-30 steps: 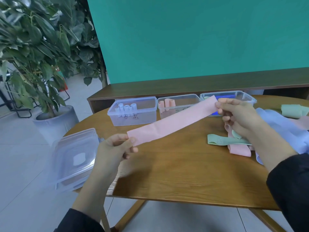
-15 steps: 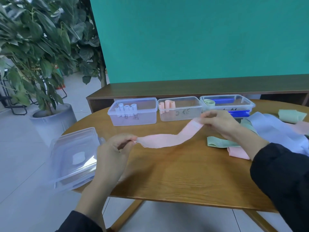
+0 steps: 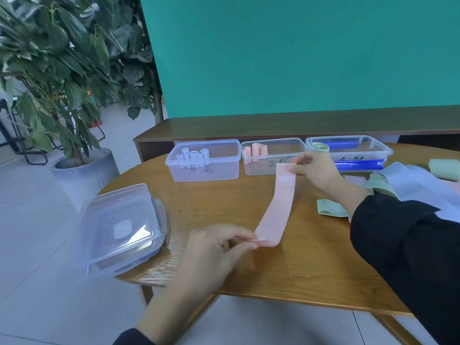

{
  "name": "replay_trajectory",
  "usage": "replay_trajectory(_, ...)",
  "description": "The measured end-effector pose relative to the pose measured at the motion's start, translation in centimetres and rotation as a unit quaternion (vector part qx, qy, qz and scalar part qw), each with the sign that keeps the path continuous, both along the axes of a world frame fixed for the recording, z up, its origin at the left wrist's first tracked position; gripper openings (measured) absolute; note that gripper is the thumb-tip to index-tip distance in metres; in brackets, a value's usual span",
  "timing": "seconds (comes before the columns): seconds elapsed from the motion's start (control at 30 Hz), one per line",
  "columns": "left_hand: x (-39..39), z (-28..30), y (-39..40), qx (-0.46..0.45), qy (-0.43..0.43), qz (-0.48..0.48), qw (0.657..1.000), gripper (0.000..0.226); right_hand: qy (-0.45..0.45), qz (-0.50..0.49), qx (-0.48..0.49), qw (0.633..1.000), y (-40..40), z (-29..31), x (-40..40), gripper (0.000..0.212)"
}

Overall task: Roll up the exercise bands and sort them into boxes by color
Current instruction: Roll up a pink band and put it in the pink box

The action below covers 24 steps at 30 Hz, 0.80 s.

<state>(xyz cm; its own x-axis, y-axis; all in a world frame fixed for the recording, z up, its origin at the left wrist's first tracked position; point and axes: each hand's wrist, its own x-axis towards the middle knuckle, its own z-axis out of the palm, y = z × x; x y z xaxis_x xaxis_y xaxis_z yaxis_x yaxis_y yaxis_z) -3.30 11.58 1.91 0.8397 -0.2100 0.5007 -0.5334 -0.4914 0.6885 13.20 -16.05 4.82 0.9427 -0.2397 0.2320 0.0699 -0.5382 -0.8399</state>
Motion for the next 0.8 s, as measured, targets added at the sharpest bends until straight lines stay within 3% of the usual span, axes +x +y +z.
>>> replay_trajectory(0.1,-0.6,-1.1,-2.6,0.022,-0.091,-0.057,0.994,0.009,-0.007,0.015,-0.033,0.999,0.8,0.0,0.8,0.011)
replay_trajectory(0.27,-1.0,-2.4,-5.0,0.058,-0.079,-0.155,0.983,0.008,0.029,0.066,-0.175,0.982,1.4,-0.2,0.1,0.044)
replay_trajectory(0.43,-0.6,-1.7,-3.4,0.038,-0.012,-0.121,0.992,0.024,0.025,0.074,-0.198,0.977,1.1,-0.2,-3.9,0.035)
replay_trajectory(0.63,-1.5,-1.2,-2.1,0.018,0.14,-0.116,0.983,0.026,-0.02,0.091,-0.17,0.981,1.6,-1.0,-12.0,0.016)
replay_trajectory(0.8,-2.2,-1.2,-2.1,0.034,0.118,-0.105,0.987,0.014,-0.034,0.111,-0.141,0.983,2.4,-3.8,-16.4,0.011)
